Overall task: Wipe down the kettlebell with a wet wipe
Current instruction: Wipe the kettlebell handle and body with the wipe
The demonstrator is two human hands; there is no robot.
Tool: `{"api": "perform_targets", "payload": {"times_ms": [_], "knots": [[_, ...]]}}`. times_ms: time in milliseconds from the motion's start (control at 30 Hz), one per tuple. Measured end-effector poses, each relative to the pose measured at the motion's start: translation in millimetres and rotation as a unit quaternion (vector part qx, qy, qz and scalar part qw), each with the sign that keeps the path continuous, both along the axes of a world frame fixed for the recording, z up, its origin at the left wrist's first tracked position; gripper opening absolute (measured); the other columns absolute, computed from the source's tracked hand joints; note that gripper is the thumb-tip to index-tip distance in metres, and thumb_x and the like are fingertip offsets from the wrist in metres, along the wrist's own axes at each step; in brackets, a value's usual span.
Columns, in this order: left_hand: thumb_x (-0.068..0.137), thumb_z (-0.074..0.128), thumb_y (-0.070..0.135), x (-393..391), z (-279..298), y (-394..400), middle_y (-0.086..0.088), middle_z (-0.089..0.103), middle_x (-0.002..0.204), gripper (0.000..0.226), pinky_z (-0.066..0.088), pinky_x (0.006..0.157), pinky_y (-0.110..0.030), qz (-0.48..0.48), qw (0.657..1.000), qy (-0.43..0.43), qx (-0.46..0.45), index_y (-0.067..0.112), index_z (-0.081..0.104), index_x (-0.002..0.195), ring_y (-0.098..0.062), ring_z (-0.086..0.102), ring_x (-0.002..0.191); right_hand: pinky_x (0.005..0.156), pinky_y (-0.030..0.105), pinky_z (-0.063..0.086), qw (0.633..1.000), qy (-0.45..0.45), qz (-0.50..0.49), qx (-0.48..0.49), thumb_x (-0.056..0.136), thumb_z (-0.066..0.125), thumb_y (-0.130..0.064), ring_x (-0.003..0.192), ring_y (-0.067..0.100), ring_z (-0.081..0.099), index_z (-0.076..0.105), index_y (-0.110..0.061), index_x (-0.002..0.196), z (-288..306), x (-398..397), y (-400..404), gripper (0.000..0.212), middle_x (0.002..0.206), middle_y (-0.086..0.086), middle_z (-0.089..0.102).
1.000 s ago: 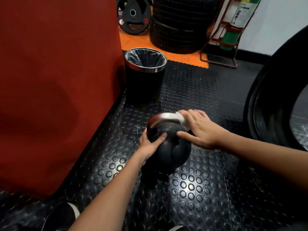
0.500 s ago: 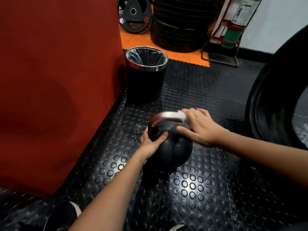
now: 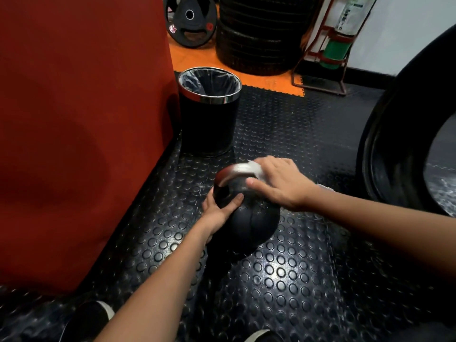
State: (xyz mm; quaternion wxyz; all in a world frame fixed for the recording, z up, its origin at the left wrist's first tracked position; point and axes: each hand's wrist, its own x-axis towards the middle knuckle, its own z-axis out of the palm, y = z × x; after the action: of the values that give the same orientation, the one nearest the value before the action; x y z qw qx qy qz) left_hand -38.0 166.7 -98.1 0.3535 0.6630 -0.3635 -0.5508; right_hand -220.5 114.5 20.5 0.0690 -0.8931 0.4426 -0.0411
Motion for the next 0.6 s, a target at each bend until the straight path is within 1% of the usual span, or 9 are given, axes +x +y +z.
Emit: {"api": "perform_targets", "payload": {"times_ms": [100, 167, 267, 300, 367, 400, 433, 500, 600], "knots": [[0.061, 0.071, 0.075, 1, -1, 0, 0.004, 0.012, 0.157, 0.114, 0.025, 0.117, -0.044, -0.001, 1.000, 0.016, 0.000, 0.041, 0.013, 0.152, -0.024, 0.021, 0.144, 0.111, 0.047, 0.030, 0.995, -0.040, -0.075, 0.058, 0.088, 0.017, -0.081, 0.101, 0.018, 0.058, 0.056, -0.016, 0.105, 1, -13, -4, 0.078, 0.099, -0.007, 0.058], [0.056, 0.071, 0.077, 1, -2, 0, 0.005, 0.012, 0.157, 0.117, 0.025, 0.117, -0.043, 0.001, 1.000, 0.019, -0.004, 0.042, 0.013, 0.152, -0.023, 0.021, 0.144, 0.106, 0.047, 0.034, 0.990, -0.025, -0.117, 0.074, 0.092, 0.022, -0.080, 0.102, 0.023, 0.058, 0.052, -0.014, 0.098, 5, -3, -3, 0.073, 0.100, -0.002, 0.059], [0.060, 0.071, 0.075, 0, -2, 0, 0.003, 0.011, 0.158, 0.116, 0.025, 0.117, -0.043, 0.002, 1.000, 0.006, 0.000, 0.041, 0.011, 0.153, -0.024, 0.021, 0.145, 0.102, 0.046, 0.034, 0.995, 0.040, -0.088, 0.001, 0.083, 0.018, -0.084, 0.113, 0.031, 0.055, 0.053, -0.013, 0.113, 6, 26, 6, 0.085, 0.116, 0.008, 0.061], [0.062, 0.072, 0.073, 0, -2, -1, 0.000, 0.009, 0.159, 0.117, 0.024, 0.117, -0.041, -0.002, 1.000, -0.010, 0.004, 0.038, 0.008, 0.153, -0.024, 0.019, 0.146, 0.106, 0.046, 0.032, 0.996, 0.057, -0.058, -0.030, 0.080, 0.015, -0.085, 0.118, 0.032, 0.053, 0.052, -0.012, 0.126, 3, 37, 11, 0.094, 0.122, 0.010, 0.059], [0.048, 0.067, 0.076, -1, 1, -2, -0.006, 0.004, 0.161, 0.134, 0.020, 0.117, -0.038, -0.019, 0.999, -0.036, 0.018, 0.030, 0.002, 0.155, -0.024, 0.014, 0.148, 0.118, 0.046, 0.023, 0.995, 0.077, 0.000, -0.061, 0.081, 0.012, -0.083, 0.131, 0.032, 0.046, 0.039, -0.006, 0.148, -3, 52, 19, 0.106, 0.138, 0.013, 0.051], [0.044, 0.062, 0.076, -1, 2, -3, -0.007, 0.002, 0.161, 0.136, 0.019, 0.117, -0.036, -0.023, 0.999, -0.044, 0.020, 0.028, 0.001, 0.155, -0.023, 0.012, 0.148, 0.122, 0.046, 0.017, 0.994, 0.082, 0.025, -0.065, 0.083, 0.013, -0.081, 0.137, 0.031, 0.041, 0.033, -0.005, 0.154, -5, 54, 19, 0.106, 0.144, 0.013, 0.047], [0.050, 0.065, 0.075, -1, 3, -2, -0.006, 0.003, 0.161, 0.131, 0.019, 0.116, -0.035, -0.021, 0.999, -0.043, 0.018, 0.029, 0.002, 0.155, -0.023, 0.012, 0.148, 0.124, 0.046, 0.014, 0.993, 0.082, 0.048, -0.067, 0.086, 0.015, -0.079, 0.141, 0.030, 0.037, 0.028, -0.005, 0.157, -7, 51, 18, 0.104, 0.148, 0.013, 0.044], [0.070, 0.070, 0.068, -1, 1, -1, -0.003, 0.008, 0.160, 0.110, 0.021, 0.116, -0.038, -0.017, 0.999, -0.028, 0.011, 0.037, 0.006, 0.153, -0.023, 0.017, 0.147, 0.123, 0.044, 0.016, 0.992, 0.072, 0.075, -0.078, 0.090, 0.023, -0.076, 0.139, 0.030, 0.039, 0.027, -0.007, 0.158, -8, 32, 13, 0.097, 0.147, 0.013, 0.044], [0.059, 0.069, 0.078, 1, -1, 0, 0.003, 0.015, 0.157, 0.113, 0.026, 0.117, -0.044, -0.007, 1.000, 0.001, 0.004, 0.043, 0.013, 0.151, -0.023, 0.024, 0.144, 0.114, 0.042, 0.022, 0.998, 0.035, 0.007, -0.055, 0.090, 0.022, -0.077, 0.124, 0.025, 0.049, 0.041, -0.014, 0.147, -8, -7, 6, 0.086, 0.126, 0.002, 0.053]]}}
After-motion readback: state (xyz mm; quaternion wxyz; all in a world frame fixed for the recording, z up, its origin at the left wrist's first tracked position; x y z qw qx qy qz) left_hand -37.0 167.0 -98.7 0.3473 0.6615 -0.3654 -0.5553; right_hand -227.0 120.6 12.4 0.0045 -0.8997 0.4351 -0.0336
